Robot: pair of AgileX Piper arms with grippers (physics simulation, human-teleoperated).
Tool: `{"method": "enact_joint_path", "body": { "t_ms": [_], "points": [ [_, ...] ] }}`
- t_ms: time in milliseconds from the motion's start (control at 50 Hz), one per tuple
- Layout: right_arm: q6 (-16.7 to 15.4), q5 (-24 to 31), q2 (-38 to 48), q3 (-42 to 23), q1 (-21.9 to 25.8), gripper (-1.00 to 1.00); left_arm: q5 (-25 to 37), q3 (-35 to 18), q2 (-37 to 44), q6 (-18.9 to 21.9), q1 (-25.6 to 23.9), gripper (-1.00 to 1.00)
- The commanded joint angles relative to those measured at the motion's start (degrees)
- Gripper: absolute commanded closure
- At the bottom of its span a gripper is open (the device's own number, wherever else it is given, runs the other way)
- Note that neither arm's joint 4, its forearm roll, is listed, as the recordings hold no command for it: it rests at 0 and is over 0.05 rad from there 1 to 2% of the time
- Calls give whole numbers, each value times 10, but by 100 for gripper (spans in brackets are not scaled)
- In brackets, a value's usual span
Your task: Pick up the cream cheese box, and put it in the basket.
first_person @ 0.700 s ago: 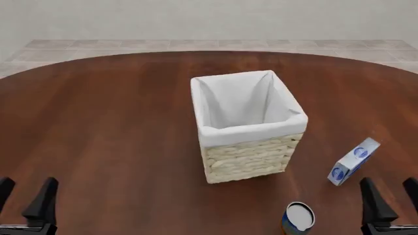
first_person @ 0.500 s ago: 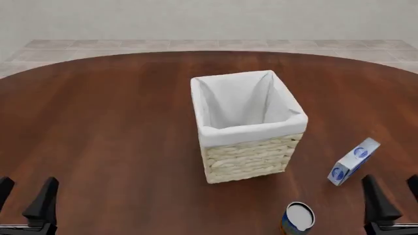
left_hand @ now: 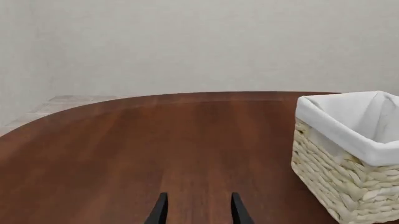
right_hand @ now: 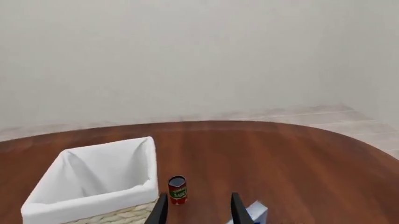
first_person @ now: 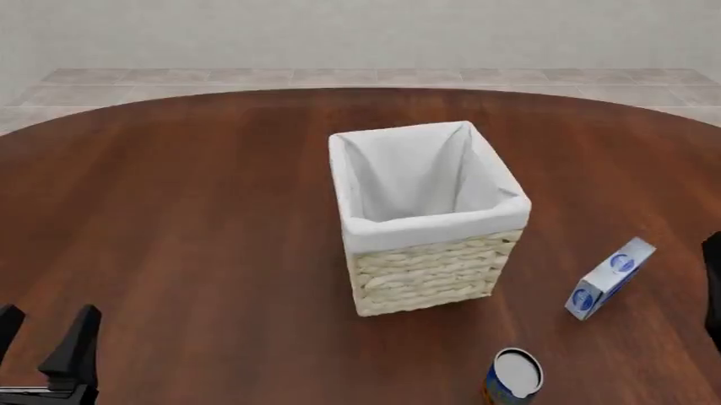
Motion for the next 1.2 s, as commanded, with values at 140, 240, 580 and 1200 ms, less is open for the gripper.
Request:
{"method": "enact_joint_path", "body": {
  "t_ms": [140, 240, 580, 1200],
  "points": [
    [1, 55, 266, -207, -48, -100, 0, 0, 0, 0, 0, -100],
    [119, 107, 347, -259, -35, -100, 0, 0, 0, 0, 0, -100],
    [9, 350, 551, -430, -119, -100, 0, 0, 0, 0, 0, -100],
    [48, 245, 655, -274, -181, -100, 0, 0, 0, 0, 0, -100]
  ]
}}
